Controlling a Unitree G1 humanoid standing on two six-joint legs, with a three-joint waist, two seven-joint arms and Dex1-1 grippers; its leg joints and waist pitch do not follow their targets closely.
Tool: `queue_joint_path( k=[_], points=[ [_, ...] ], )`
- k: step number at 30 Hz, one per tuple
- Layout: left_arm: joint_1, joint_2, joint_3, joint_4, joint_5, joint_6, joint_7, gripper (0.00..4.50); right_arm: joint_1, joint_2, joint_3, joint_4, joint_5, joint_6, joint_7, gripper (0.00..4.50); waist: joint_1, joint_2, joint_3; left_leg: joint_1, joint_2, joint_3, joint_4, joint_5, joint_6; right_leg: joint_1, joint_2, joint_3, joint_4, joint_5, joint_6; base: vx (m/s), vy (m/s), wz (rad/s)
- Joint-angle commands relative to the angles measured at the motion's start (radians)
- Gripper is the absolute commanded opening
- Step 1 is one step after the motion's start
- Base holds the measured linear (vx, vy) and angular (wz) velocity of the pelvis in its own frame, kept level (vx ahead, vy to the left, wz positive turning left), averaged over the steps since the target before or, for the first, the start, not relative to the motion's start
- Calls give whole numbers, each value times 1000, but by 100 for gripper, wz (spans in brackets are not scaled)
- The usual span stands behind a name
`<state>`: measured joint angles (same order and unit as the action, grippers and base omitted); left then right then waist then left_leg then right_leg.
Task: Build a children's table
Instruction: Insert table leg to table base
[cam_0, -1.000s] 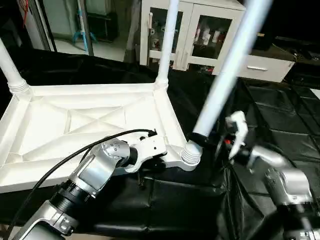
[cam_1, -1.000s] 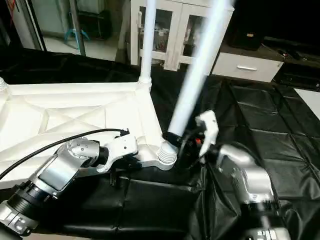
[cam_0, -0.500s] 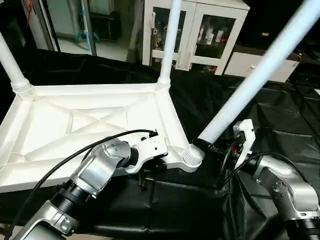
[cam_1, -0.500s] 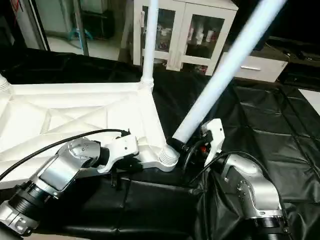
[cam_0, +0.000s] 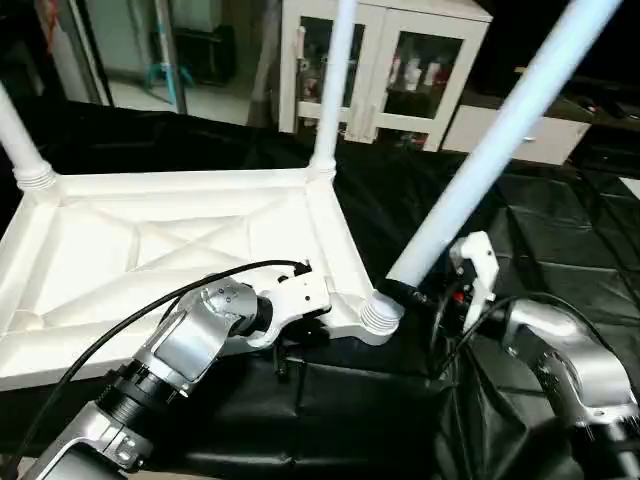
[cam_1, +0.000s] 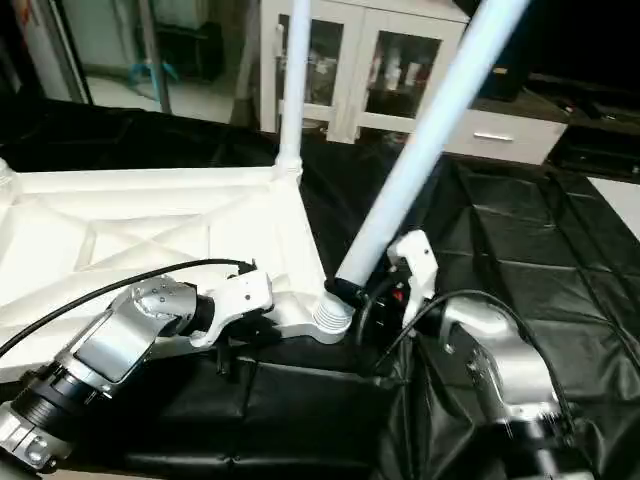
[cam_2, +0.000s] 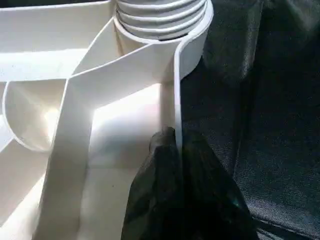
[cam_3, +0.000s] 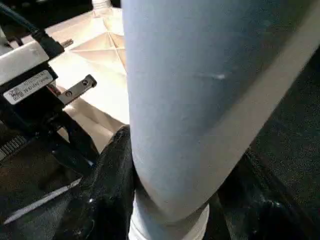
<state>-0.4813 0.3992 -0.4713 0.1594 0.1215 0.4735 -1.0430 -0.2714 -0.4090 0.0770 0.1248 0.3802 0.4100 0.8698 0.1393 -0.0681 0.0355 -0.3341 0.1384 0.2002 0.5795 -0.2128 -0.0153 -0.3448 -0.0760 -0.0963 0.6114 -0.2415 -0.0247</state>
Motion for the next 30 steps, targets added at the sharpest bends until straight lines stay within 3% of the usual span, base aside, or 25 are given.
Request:
queue_joint_path(
  k=[1,6,8,18,19,26,30],
  points=[
    [-1,-14,-19,-4,3,-6,10,0,34,-16,131,63,-120,36,10,185,-5,8,-22,8,126,-69,-93,-278,-50,9,-133,84,-98,-302,-140,0,0,0],
    [-1,-12,-18,-5,1,-5,13,0,15,-13,162,61,-143,16,16,185,-6,6,-21,8,125,-70,-94,-279,-52,6,-134,85,-100,-316,-132,0,0,0],
    [-2,-11,-17,-5,1,-5,13,0,5,-10,161,62,-144,8,12,185,-5,7,-21,13,125,-69,-95,-294,-59,2,-134,87,-101,-320,-132,0,0,0],
    [-4,-12,-14,-3,0,-5,19,0,5,-6,159,66,-143,11,26,184,-4,4,-18,13,126,-71,-98,-318,-60,1,-135,88,-105,-331,-129,0,0,0],
    [-4,-12,-13,-3,0,-5,20,0,10,-6,156,70,-145,7,23,184,-4,1,-18,12,127,-71,-98,-319,-59,1,-135,88,-105,-334,-128,0,0,0],
    [-4,-10,-10,-2,0,-5,23,0,50,23,67,104,-95,-8,-28,184,-4,5,-17,13,127,-73,-101,-343,-63,-2,-135,88,-109,-358,-123,0,0,0],
    [-7,-12,-10,4,1,-8,24,0,80,19,56,102,-87,-15,-24,184,-4,6,-15,14,127,-74,-102,-362,-63,-5,-138,90,-114,-388,-114,0,0,0]
  ],
)
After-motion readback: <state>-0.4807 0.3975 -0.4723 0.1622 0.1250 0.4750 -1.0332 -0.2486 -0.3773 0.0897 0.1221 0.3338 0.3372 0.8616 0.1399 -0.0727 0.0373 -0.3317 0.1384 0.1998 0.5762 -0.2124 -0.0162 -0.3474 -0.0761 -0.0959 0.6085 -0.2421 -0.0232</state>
